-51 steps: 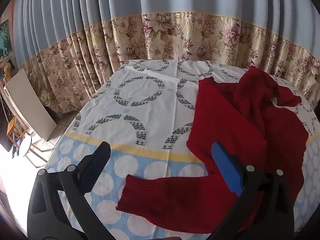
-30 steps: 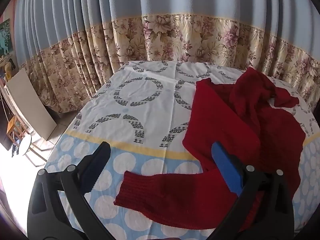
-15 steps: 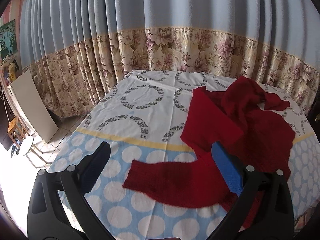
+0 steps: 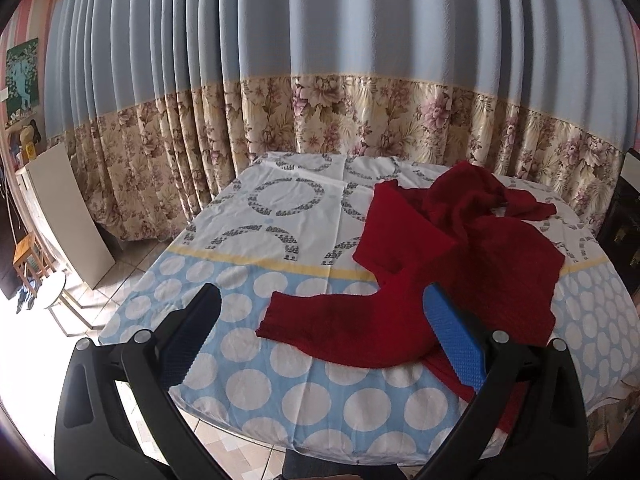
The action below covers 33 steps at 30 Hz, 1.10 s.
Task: Fold small clothes
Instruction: 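Move both grippers toward the crumpled red sweater on the table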
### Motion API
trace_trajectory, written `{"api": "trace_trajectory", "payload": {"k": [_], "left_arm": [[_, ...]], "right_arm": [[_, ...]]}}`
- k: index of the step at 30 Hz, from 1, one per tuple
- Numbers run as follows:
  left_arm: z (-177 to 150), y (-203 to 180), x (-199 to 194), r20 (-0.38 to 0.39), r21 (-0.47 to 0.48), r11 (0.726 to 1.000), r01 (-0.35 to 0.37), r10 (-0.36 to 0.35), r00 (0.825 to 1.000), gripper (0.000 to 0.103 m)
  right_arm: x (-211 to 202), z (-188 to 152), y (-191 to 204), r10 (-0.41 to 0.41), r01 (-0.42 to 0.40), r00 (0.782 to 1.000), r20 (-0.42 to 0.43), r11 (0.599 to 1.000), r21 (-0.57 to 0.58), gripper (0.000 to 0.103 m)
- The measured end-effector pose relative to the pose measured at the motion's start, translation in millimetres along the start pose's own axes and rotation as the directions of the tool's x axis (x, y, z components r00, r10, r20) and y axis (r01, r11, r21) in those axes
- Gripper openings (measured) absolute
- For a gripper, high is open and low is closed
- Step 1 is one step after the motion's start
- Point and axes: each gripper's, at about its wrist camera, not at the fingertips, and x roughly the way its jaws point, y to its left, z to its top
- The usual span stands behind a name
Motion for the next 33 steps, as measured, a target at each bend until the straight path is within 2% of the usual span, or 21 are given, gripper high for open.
{"api": "trace_trajectory", "payload": {"k": [5,10,23,33], "left_arm": [[0.9,-6.5,0.7,-0.011,0.003,1.000,0.015,-0.015,1.000,0.100],[5.6,-12.4,16.6,-0.037,0.005,1.000,0.013,-0.013,0.999,0.100],[27.6,-29.7,110.0,-0.151,0.000,1.000,0.022,-0.021,0.988,0.100],[31.0,-33.5,144.6,-0.208,-0.004,1.000,0.027,-0.027,0.978,0.100]], "right_arm": [[0.1,-2.3,2.2,0.007,-0.007,1.000,-0.002,1.000,-0.004,0.101],[18.1,7.5,0.9,0.011,-0.011,1.000,-0.023,1.000,-0.007,0.101],[117.4,47.0,16.7,0.025,-0.027,0.992,-0.122,0.999,-0.019,0.101],[165.9,60.5,46.6,0.054,-0.063,0.986,-0.161,0.997,-0.054,0.101]]}}
